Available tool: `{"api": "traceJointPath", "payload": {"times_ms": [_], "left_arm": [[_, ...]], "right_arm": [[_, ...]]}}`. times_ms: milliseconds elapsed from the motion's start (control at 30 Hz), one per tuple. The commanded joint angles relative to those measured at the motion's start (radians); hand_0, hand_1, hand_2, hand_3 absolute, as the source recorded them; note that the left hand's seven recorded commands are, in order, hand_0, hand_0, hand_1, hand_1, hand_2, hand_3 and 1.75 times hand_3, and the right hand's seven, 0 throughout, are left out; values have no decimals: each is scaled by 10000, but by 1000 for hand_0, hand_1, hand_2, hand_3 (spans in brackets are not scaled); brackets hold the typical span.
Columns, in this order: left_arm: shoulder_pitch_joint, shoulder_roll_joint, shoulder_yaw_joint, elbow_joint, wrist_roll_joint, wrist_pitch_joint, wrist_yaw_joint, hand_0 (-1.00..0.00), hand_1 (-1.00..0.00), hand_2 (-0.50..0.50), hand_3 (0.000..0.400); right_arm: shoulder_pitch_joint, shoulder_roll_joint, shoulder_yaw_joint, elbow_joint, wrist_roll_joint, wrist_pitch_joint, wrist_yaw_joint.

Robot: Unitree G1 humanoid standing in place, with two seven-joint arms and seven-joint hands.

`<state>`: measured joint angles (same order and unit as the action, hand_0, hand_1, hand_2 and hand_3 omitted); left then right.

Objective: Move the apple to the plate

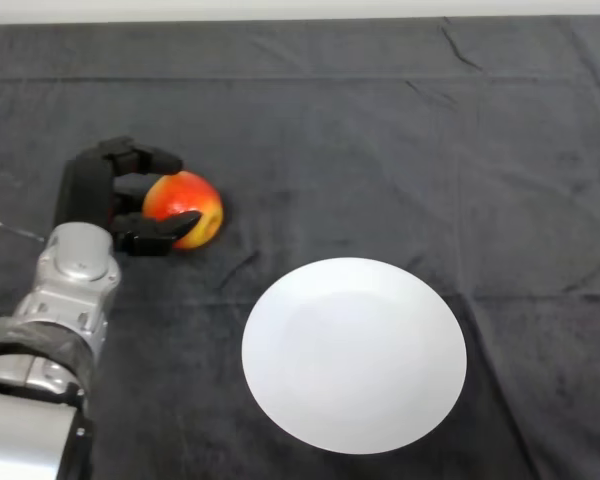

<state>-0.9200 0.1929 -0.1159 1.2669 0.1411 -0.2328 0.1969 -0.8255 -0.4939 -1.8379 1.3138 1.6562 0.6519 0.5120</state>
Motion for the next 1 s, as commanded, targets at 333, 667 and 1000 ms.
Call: {"api": "traceJointPath", "payload": {"times_ms": [333, 667, 1000], "left_arm": [[-711, 29, -625, -220, 430, -1016, -588, -1000, -1000, 0, 400], [-512, 308, -757, -51, 587, -1374, -641, 0, 0, 0, 0], [-433, -104, -811, 169, 603, -1056, -125, 0, 0, 0, 0]], "right_arm": [[17, -315, -164, -16, -26, 79, 9], [17, -316, -165, -14, -26, 80, 9], [17, -317, -166, -13, -25, 81, 9]]}}
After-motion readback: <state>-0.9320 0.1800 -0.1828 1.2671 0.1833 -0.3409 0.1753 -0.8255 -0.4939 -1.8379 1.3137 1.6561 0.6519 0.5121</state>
